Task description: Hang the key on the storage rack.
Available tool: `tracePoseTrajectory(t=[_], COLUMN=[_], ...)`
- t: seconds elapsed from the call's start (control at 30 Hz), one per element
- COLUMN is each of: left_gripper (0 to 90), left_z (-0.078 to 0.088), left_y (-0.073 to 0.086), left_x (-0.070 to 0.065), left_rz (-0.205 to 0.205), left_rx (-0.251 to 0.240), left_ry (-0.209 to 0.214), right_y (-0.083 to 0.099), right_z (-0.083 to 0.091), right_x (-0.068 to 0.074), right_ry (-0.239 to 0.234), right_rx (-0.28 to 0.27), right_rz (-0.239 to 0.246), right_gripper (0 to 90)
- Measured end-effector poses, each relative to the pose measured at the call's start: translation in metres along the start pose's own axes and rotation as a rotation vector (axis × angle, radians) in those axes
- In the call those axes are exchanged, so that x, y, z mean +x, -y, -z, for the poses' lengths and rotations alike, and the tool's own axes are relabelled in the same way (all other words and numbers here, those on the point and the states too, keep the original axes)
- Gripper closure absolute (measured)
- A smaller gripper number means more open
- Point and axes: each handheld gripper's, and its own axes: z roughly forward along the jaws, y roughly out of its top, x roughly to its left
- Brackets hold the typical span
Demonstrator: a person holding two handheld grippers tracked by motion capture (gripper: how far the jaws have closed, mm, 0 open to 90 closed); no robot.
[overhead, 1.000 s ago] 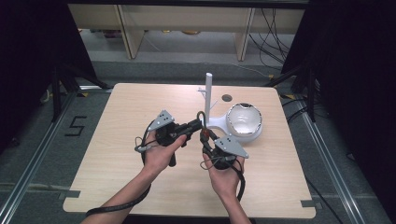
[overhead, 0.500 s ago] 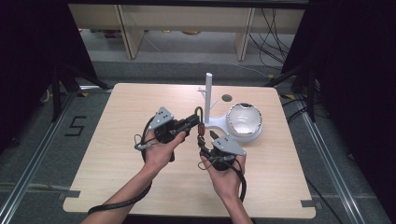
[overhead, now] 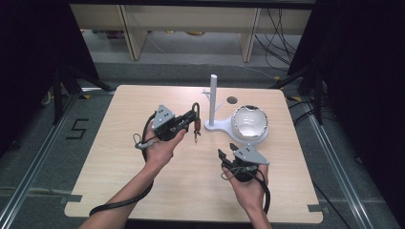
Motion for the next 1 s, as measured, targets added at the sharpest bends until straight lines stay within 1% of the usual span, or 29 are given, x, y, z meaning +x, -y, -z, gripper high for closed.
tracePoseTrajectory(t=[0.07,0.1,0.13,0.2,0.23,0.27,0.3,0.37,0.4,0.47,0.5,0.53,0.57,0.6,0.67,0.7,0.73,0.77,0.8,0.83,0.87,0.9,0.93,1.0], left_gripper=[83.3,83.3,83.3,83.3,83.3,83.3,83.3,83.3,83.3,83.3,83.3,83.3,83.3,83.3,83.3,83.3,83.3,83.3,83.3,83.3,83.3,83.3,83.3,83.3], left_z=[-0.001,-0.001,-0.002,-0.004,-0.005,-0.007,-0.008,-0.012,-0.013,-0.016,-0.017,-0.018,-0.019,-0.020,-0.022,-0.023,-0.024,-0.025,-0.026,-0.027,-0.028,-0.029,-0.030,-0.031], left_y=[0.000,0.000,0.000,0.001,0.001,0.001,0.001,0.000,-0.001,-0.003,-0.004,-0.005,-0.006,-0.007,-0.008,-0.008,-0.008,-0.008,-0.008,-0.008,-0.008,-0.008,-0.008,-0.008], left_x=[0.001,0.002,0.003,0.005,0.005,0.006,0.006,0.008,0.008,0.010,0.011,0.012,0.012,0.013,0.014,0.015,0.016,0.017,0.017,0.017,0.018,0.018,0.018,0.019], left_rz=[-0.002,-0.006,-0.010,-0.014,-0.015,-0.013,-0.019,-0.021,-0.024,-0.023,-0.031,-0.033,-0.038,-0.035,-0.040,-0.035,-0.040,-0.043,-0.040,-0.043,-0.047,-0.048,-0.051,-0.052], left_rx=[0.000,-0.002,-0.002,-0.001,0.002,0.003,0.003,0.005,0.006,0.008,0.009,0.010,0.012,0.010,0.014,0.012,0.016,0.015,0.014,0.014,0.016,0.015,0.017,0.017], left_ry=[-0.007,-0.015,-0.020,-0.027,-0.031,-0.036,-0.037,-0.044,-0.049,-0.059,-0.062,-0.066,-0.066,-0.070,-0.076,-0.077,-0.080,-0.081,-0.085,-0.085,-0.086,-0.088,-0.089,-0.091], right_y=[0.006,0.010,0.013,0.018,0.021,0.023,0.025,0.027,0.031,0.033,0.034,0.035,0.035,0.035,0.036,0.037,0.037,0.037,0.038,0.040,0.041,0.041,0.042,0.042], right_z=[0.005,0.007,0.009,0.013,0.014,0.015,0.018,0.019,0.021,0.022,0.022,0.021,0.021,0.023,0.023,0.022,0.022,0.023,0.024,0.021,0.022,0.023,0.023,0.023], right_x=[-0.004,-0.007,-0.010,-0.014,-0.015,-0.017,-0.018,-0.020,-0.021,-0.023,-0.023,-0.025,-0.025,-0.025,-0.025,-0.024,-0.025,-0.024,-0.022,-0.025,-0.025,-0.022,-0.025,-0.025], right_ry=[-0.009,0.006,-0.005,0.012,0.016,0.005,0.010,0.017,0.018,0.019,0.024,0.019,0.019,0.026,0.027,0.019,0.015,0.026,0.034,0.023,0.017,0.027,0.026,0.026], right_rx=[0.021,0.019,0.025,0.045,0.036,0.038,0.057,0.056,0.058,0.060,0.066,0.047,0.047,0.065,0.065,0.051,0.052,0.067,0.083,0.050,0.057,0.065,0.070,0.071], right_rz=[-0.028,-0.031,-0.042,-0.051,-0.062,-0.065,-0.076,-0.072,-0.082,-0.076,-0.079,-0.073,-0.073,-0.071,-0.072,-0.097,-0.087,-0.084,-0.106,-0.077,-0.089,-0.116,-0.082,-0.083], right_gripper=[52.7,52.7,52.7,52.7,52.7,52.7,52.7,52.7,52.7,52.7,52.7,52.7,52.7,52.8,52.8,52.8,52.8,52.9,52.9,53.0,53.0,53.0,53.1,53.1])
